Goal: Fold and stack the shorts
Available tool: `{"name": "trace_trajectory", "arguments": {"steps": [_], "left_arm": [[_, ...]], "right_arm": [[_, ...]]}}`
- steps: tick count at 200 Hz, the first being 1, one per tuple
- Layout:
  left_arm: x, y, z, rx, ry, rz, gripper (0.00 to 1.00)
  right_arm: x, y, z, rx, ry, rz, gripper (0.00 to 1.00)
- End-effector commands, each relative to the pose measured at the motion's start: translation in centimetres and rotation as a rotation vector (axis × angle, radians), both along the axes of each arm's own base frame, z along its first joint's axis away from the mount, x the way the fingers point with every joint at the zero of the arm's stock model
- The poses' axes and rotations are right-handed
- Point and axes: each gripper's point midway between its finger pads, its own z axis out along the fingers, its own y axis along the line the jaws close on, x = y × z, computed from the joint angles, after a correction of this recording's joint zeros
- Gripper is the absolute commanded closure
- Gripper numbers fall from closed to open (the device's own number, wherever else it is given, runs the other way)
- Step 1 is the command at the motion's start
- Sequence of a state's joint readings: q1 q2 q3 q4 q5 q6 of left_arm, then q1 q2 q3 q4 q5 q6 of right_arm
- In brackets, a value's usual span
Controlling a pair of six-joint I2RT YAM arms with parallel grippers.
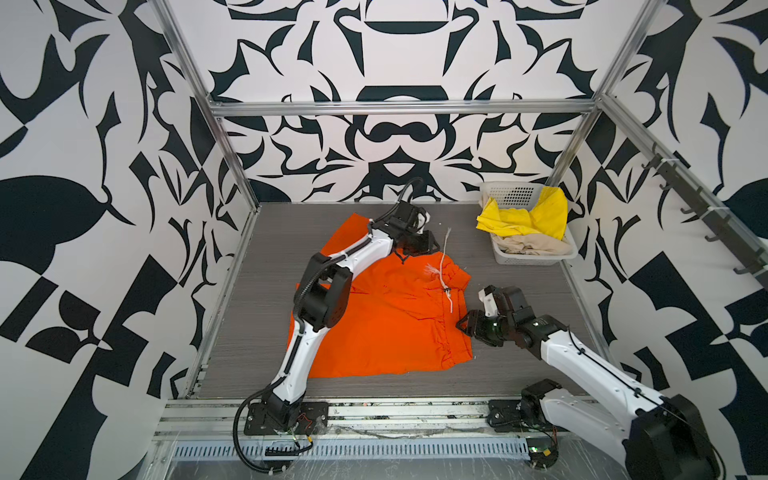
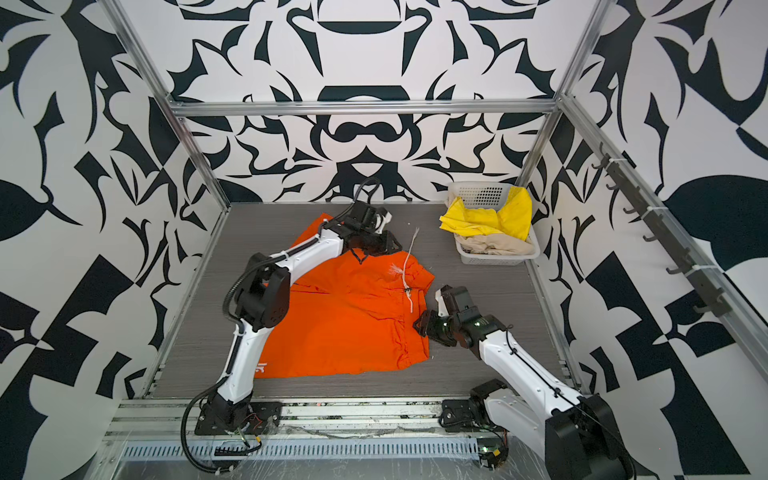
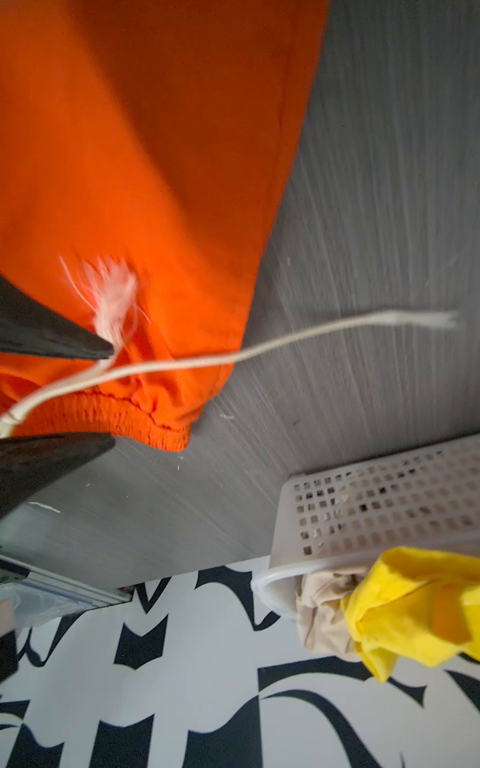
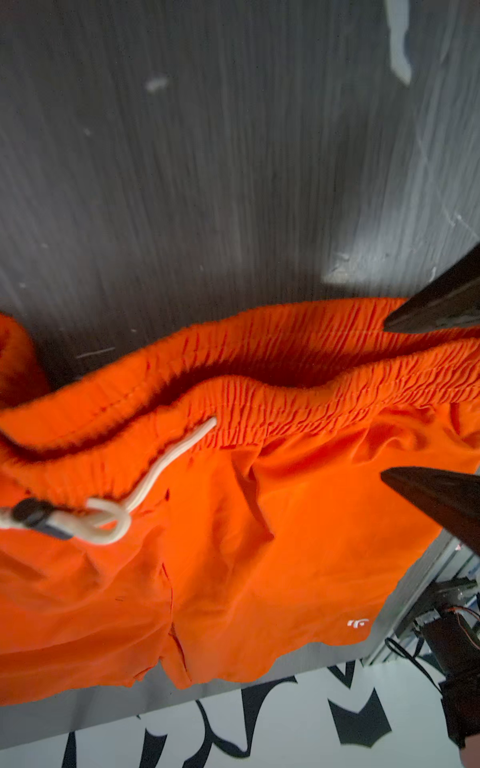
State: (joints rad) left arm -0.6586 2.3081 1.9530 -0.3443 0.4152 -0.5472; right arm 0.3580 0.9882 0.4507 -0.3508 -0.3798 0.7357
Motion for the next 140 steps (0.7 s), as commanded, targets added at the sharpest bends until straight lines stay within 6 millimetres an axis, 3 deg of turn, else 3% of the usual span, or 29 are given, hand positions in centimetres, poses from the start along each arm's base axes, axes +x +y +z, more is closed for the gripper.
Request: {"name": "trace_trajectory", "arguments": {"steps": [1, 27, 79, 112, 140], "left_arm": [[-0.8, -3.4, 0.0, -0.065, -0.009, -0.082, 0.66], [-2.0, -5.9, -1.6, -0.032, -0.013, -0.132, 0.67], [-4.2, -7.1, -6.6, 0.082, 0.017, -0.168, 0.68], [-2.9, -6.5, -9.7, 0.172, 0.024, -0.089, 0.69], [-1.0, -6.2, -11.2, 0.221, 0.003, -0.008, 0.7]], "right_arm": [[0.6, 1.8, 0.5, 0.108, -0.03, 0.014, 0.48], [0.4, 2.1, -0.5, 0.105, -0.01, 0.028, 0.54], [-1.0, 0.9, -4.0, 0.024, 0.103, -0.004, 0.65], [-2.3, 0.7, -5.6, -0.053, 0.167, 0.021, 0.67], [-3.9, 0.9, -6.7, -0.133, 0.217, 0.049, 0.68]]}}
